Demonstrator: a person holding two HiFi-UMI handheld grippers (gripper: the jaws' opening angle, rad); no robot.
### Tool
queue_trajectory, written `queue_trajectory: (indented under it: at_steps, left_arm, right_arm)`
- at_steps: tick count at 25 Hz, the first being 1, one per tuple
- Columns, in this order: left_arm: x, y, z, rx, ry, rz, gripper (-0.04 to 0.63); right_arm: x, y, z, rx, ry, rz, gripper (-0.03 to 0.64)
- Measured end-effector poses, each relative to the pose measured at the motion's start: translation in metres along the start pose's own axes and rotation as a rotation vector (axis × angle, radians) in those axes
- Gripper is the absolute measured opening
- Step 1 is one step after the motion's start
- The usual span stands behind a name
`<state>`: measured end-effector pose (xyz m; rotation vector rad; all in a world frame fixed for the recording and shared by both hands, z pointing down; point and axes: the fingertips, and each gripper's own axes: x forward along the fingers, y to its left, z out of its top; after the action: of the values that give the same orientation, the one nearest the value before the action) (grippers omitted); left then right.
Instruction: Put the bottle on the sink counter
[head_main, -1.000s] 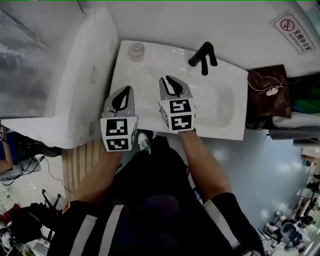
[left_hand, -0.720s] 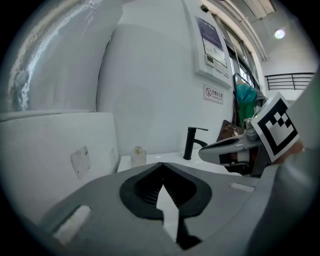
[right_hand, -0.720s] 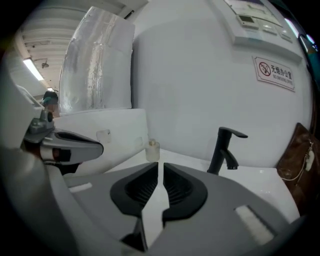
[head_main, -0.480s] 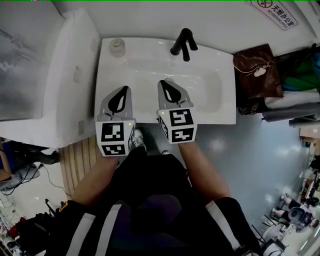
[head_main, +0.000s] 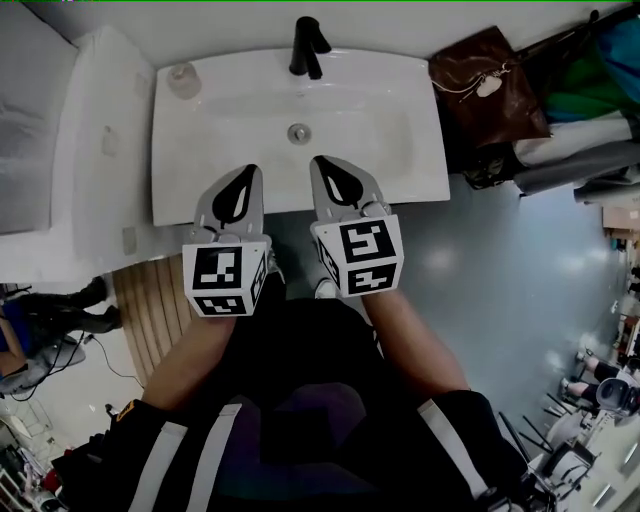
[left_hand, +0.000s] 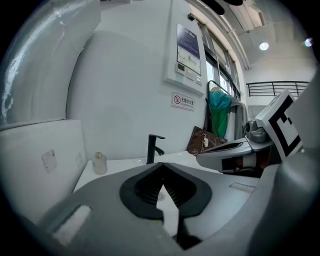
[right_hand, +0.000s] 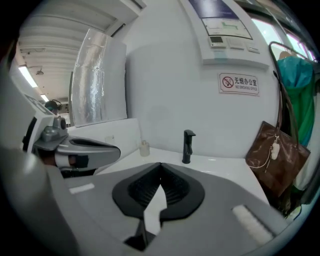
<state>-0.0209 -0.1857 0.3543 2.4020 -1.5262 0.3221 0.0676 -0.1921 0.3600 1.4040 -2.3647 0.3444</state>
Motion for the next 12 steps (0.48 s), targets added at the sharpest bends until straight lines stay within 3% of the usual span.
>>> queue_trajectory:
  at_steps: [12]
  left_arm:
    - [-0.036, -0.116, -0.014, 0.028, 0.016, -0.084, 0.003]
  right_arm:
    - [-0.119, -0.045, -0.041, 0.052, -0.011, -0.064, 0.002]
